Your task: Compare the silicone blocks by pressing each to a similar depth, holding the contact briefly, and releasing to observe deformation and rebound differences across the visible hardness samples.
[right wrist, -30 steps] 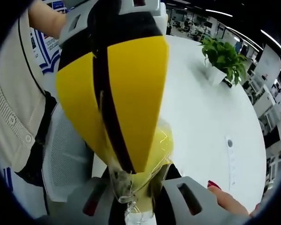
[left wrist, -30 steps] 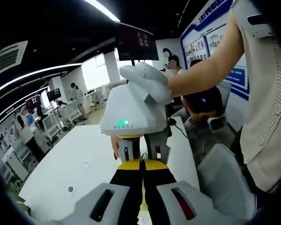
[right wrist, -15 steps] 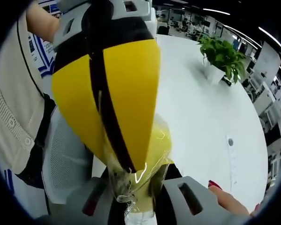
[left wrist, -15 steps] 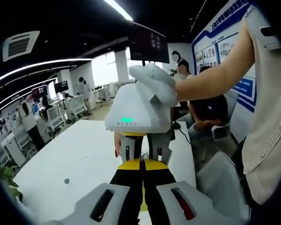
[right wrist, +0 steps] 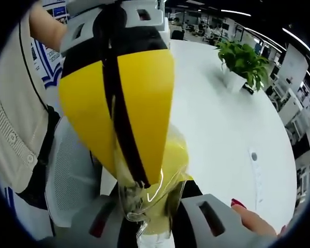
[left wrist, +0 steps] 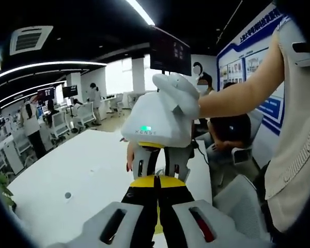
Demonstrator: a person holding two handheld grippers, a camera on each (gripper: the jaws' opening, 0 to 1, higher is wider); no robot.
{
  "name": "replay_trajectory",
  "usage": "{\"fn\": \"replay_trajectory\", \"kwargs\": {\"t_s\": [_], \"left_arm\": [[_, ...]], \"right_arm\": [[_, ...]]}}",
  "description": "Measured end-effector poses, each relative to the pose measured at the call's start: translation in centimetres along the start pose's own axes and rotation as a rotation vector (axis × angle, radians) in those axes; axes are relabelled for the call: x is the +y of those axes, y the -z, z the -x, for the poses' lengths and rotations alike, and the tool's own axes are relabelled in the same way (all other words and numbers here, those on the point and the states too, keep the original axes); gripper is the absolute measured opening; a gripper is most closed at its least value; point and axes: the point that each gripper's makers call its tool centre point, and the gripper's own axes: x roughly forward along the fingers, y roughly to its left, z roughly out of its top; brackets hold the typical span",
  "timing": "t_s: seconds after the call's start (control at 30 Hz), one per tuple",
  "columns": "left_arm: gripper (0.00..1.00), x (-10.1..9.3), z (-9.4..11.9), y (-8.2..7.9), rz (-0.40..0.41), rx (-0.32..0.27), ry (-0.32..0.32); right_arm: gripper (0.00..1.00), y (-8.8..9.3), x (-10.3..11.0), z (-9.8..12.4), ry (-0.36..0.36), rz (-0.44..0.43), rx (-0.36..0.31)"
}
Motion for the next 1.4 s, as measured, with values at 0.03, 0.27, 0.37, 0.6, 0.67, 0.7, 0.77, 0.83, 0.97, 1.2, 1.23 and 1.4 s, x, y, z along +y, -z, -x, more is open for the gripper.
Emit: {"fn": "replay_trajectory", "kwargs": {"t_s": [0.03,0.27,0.37,0.6,0.67,0.7,0.77,0.83,0.97,1.2,1.23,1.4], "left_arm": [[0.00,0.1,0.1,0.0,-0.001,-0.002,-0.001],[0.00,0.1,0.3,0.1,0.004,-0.006,0.002],[0.00,0.1,0.4,0.2,0.000,-0.005,0.001],[0.00,0.1,0.6,0.4,0.003,-0.003,-0.002],[0.00,0.2,0.8,0.4,0.008,-0.006,-0.006],[0.00,0.2,0.8,0.5,0.010,-0.006,-0.006],[0.00,0.3,0.9,0.5,0.016,-0.007,-0.008],[0.00,0.3,0.9,0.5,0.023,-0.013,-0.009],[0.00,0.2,0.9,0.7,0.027,-0.009,-0.009],[0.00,0.1,0.9,0.8,0.028,-0.008,-0.011],[0.00,0.1,1.0,0.8,0.029,-0.007,-0.012],[0.00,0.1,1.0,1.0,0.031,-0.004,-0.014]], "right_arm": [[0.11,-0.1,0.0,0.0,-0.001,-0.004,-0.004],[0.13,-0.3,0.1,-0.2,-0.002,-0.002,-0.015],[0.14,-0.4,0.1,-0.2,0.004,0.004,-0.025],[0.17,-0.5,0.1,-0.3,0.009,0.001,-0.047],[0.18,-0.6,0.1,-0.3,0.013,0.001,-0.054],[0.20,-0.7,0.0,-0.3,0.018,0.004,-0.060],[0.22,-0.8,0.0,-0.2,0.021,0.001,-0.072],[0.24,-0.9,0.2,-0.1,0.015,-0.011,-0.078],[0.26,-0.9,0.3,-0.1,0.019,-0.010,-0.086],[0.29,-1.1,0.3,0.0,0.032,-0.009,-0.098],[0.30,-1.0,0.3,0.0,0.033,-0.008,-0.098],[0.32,-1.0,0.3,-0.1,0.035,-0.014,-0.100]]}}
